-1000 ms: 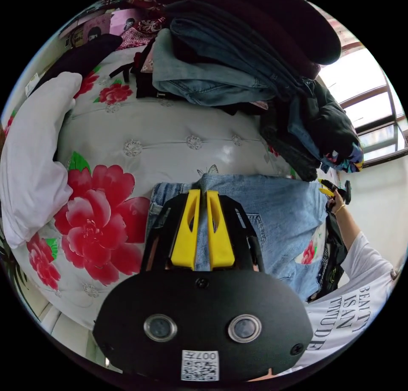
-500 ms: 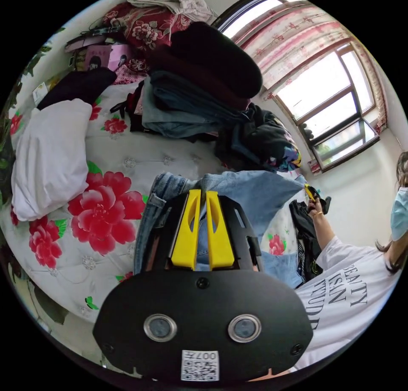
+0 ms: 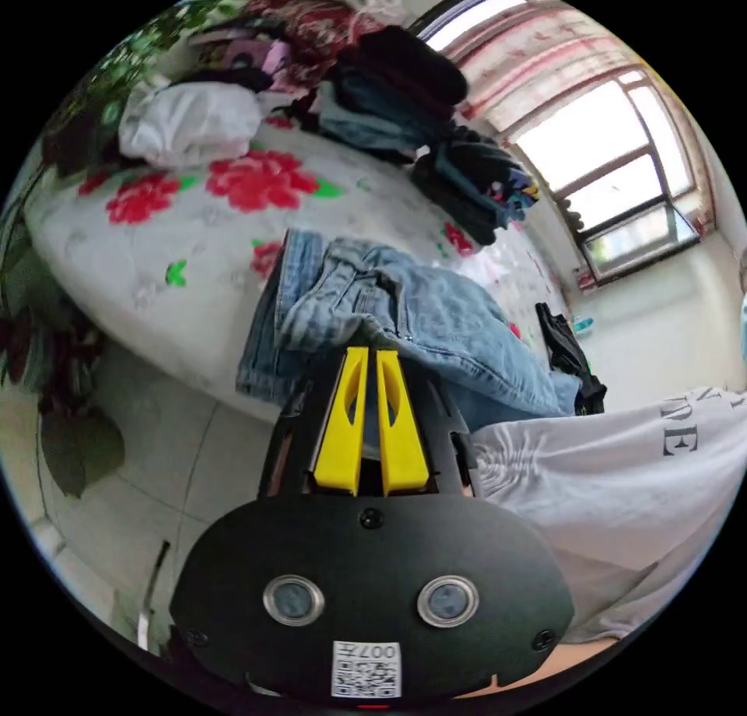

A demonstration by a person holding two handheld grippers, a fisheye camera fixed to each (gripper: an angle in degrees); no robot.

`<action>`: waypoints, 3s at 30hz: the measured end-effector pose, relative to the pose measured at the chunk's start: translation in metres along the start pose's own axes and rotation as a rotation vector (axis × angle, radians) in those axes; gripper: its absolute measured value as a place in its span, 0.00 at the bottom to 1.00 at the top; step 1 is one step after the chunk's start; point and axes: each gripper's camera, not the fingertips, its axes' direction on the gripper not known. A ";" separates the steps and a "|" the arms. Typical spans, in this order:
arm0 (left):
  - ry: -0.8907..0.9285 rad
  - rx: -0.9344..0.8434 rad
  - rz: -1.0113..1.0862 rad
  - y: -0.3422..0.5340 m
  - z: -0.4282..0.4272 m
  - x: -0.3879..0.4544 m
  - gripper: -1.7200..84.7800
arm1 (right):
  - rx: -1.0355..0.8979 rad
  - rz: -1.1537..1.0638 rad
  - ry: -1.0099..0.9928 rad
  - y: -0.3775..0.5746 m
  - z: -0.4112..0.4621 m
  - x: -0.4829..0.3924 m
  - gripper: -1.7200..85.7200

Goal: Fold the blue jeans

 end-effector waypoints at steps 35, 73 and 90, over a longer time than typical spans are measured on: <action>0.006 0.010 -0.224 0.087 -0.054 -0.036 0.04 | 0.150 -0.005 0.060 0.051 -0.035 0.082 0.03; -0.268 -0.112 0.157 0.061 0.018 0.047 0.09 | -0.705 -1.226 -0.132 0.098 0.452 -0.362 0.07; -0.164 -0.058 0.053 0.044 0.018 0.003 0.04 | -1.123 -0.554 -0.251 0.000 0.609 -0.342 0.03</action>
